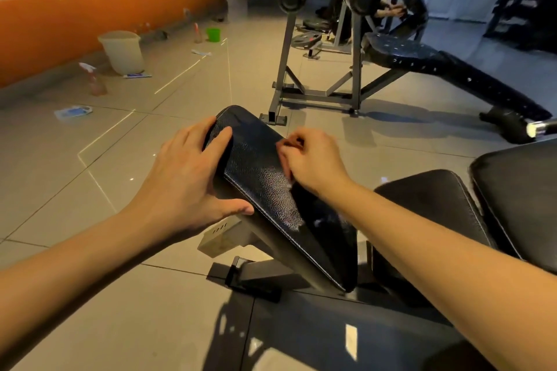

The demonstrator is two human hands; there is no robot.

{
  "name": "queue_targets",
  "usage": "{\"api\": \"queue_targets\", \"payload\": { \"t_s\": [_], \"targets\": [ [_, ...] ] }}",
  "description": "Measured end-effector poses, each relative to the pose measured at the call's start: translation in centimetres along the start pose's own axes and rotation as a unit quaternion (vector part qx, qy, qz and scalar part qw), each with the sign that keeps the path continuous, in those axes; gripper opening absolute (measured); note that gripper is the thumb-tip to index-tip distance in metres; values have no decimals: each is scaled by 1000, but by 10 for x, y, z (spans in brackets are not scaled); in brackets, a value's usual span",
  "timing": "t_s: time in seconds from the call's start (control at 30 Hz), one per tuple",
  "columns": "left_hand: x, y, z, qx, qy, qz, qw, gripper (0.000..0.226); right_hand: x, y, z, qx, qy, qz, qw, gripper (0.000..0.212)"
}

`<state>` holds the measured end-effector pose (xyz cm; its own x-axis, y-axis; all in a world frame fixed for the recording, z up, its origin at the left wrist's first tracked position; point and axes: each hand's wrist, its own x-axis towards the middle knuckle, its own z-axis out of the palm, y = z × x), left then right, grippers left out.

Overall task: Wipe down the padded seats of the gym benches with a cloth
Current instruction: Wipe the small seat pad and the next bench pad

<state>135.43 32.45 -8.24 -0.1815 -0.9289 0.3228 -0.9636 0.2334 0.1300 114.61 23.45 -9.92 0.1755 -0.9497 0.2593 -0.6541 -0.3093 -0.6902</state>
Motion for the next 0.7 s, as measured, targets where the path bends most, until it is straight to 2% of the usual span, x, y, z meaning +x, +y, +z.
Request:
{"api": "queue_targets", "payload": {
  "t_s": [0.07, 0.1, 0.17, 0.23, 0.3, 0.37, 0.43, 0.5, 0.57, 0.63, 0.7],
  "targets": [
    [0, 0, -1, -1, -2, -2, 1000, 126, -9, -21, 5, 25, -8, -83, 996, 10],
    [0, 0, -1, 0, -5, 0, 1000, 125, -11, -16, 3, 9, -9, -88, 996, 11],
    [0, -2, 0, 7, 1, 5, 1000, 125, -12, 22, -9, -68, -21, -16, 997, 9],
    [0, -4, 3, 12, 7, 14, 1000, 126, -15, 64, -27, -163, -35, 103, 981, 16],
    [0, -5, 2, 9, 3, 13, 1000, 126, -15, 80, -35, -189, -23, 166, 967, 13],
    [2, -4, 0, 4, -4, 9, 1000, 126, -9, 60, -23, -152, 7, 131, 980, 11],
    [2, -1, -2, 6, -5, 16, 1000, 125, -4, 20, -5, -64, 20, 38, 997, 11],
    [-1, 0, -2, 10, -5, 13, 1000, 125, -12, -20, 5, 10, 1, -61, 998, 13],
    [-1, -1, -2, 15, -8, 16, 1000, 124, -22, -29, 2, 18, -31, -100, 994, 13],
    [0, -3, -2, 14, -8, 18, 1000, 122, -23, 1, -11, -39, -53, -39, 997, 12],
    [0, -3, -2, 15, -6, 18, 1000, 122, -19, 49, -29, -149, -75, 75, 983, 13]
  ]
}}
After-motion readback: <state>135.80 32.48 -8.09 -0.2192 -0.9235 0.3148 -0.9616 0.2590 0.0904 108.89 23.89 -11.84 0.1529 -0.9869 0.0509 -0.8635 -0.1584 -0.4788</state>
